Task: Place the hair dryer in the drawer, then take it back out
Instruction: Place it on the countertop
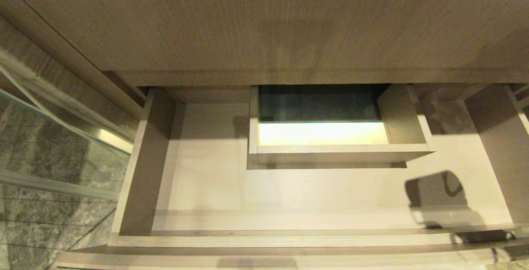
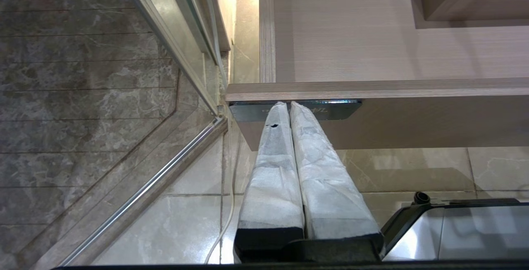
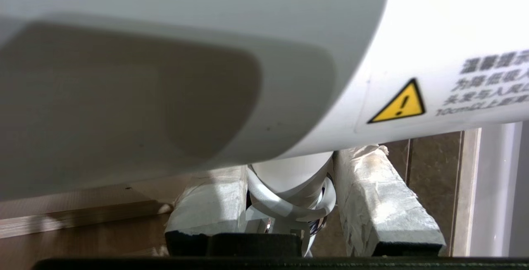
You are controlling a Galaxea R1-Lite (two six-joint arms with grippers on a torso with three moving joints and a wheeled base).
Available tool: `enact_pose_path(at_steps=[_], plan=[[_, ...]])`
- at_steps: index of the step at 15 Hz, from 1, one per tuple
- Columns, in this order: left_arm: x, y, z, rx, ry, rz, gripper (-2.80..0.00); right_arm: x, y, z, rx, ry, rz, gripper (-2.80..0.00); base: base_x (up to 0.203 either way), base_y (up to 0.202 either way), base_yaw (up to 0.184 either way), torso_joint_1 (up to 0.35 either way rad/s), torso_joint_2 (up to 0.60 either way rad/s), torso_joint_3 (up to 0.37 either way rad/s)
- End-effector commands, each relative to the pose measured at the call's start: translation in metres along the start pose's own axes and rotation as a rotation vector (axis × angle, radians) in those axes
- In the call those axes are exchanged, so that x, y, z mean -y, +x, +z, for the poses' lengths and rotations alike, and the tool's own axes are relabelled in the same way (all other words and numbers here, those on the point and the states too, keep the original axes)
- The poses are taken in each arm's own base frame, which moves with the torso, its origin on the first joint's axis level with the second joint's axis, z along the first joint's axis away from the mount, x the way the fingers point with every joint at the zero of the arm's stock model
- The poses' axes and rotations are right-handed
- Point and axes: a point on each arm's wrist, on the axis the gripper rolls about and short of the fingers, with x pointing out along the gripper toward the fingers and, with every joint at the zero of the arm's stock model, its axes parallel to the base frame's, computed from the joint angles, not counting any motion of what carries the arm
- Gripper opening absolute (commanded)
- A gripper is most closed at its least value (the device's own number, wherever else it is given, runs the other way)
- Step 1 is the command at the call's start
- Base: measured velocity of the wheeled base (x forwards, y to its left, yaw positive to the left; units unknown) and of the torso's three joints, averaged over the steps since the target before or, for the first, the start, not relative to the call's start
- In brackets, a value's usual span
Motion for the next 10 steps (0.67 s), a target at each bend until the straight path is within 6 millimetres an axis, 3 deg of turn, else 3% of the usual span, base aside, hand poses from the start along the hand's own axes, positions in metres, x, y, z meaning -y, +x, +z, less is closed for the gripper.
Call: enact_pose_path(at_steps=[1, 7, 10], plan=[[0.0000, 0.0000, 0.0000, 0.000, 0.000, 0.000, -2.80, -0.0002, 0.0010, 0.0000, -0.003, -0.004, 0.002, -2.80, 0.000, 0.000, 0.000, 0.000, 0.00, 0.000], [0.0000, 0.0000, 0.0000, 0.000, 0.000, 0.000, -2.80, 0.0030, -0.0031, 0.0043, 0.036, -0.005, -0.017, -2.80, 0.000, 0.000, 0.000, 0.011, -0.02, -0.019], [0.0000, 0.0000, 0.0000, 0.000, 0.000, 0.000, -2.80, 0.0032, -0.0045, 0.0045, 0.049, -0.005, -0.023, -2.80, 0.000, 0.000, 0.000, 0.109, -0.40, -0.223]])
